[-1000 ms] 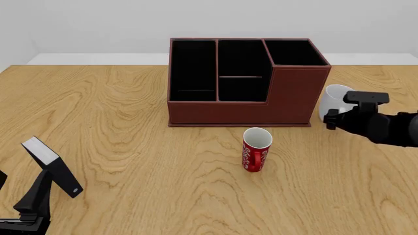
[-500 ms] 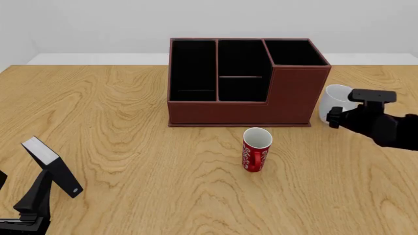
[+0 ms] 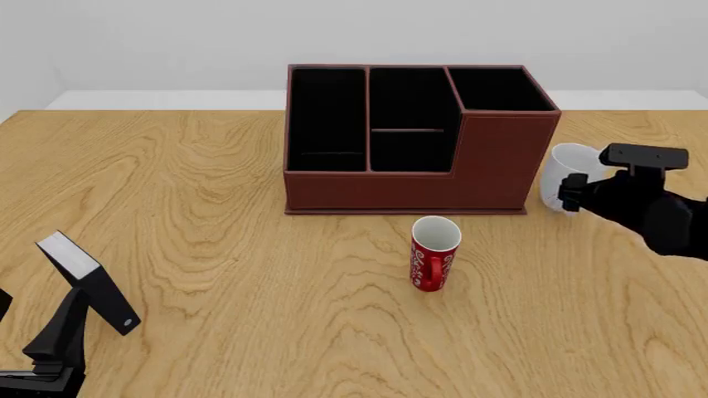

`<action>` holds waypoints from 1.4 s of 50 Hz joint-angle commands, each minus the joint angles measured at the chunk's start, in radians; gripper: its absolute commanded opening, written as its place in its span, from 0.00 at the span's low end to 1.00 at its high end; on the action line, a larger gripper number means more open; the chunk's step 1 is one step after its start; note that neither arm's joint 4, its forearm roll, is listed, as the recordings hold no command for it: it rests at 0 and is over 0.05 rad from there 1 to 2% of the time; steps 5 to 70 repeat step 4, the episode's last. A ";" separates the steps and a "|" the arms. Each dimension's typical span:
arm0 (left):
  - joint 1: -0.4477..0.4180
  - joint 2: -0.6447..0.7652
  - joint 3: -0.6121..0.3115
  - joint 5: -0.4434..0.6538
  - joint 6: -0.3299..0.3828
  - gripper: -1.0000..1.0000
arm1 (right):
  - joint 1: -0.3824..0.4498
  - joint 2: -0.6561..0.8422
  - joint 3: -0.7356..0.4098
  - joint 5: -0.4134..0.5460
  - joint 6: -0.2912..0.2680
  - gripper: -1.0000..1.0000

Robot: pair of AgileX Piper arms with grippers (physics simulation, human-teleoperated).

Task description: Pick up the white mug and place it to the right of the caddy.

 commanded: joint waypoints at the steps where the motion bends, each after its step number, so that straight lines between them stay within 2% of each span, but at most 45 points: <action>1: 0.000 0.000 0.000 0.000 0.000 1.00 | 0.008 -0.055 0.032 -0.006 0.023 1.00; 70: 0.000 0.000 0.000 0.000 0.000 1.00 | 0.009 -0.061 0.042 -0.013 0.024 1.00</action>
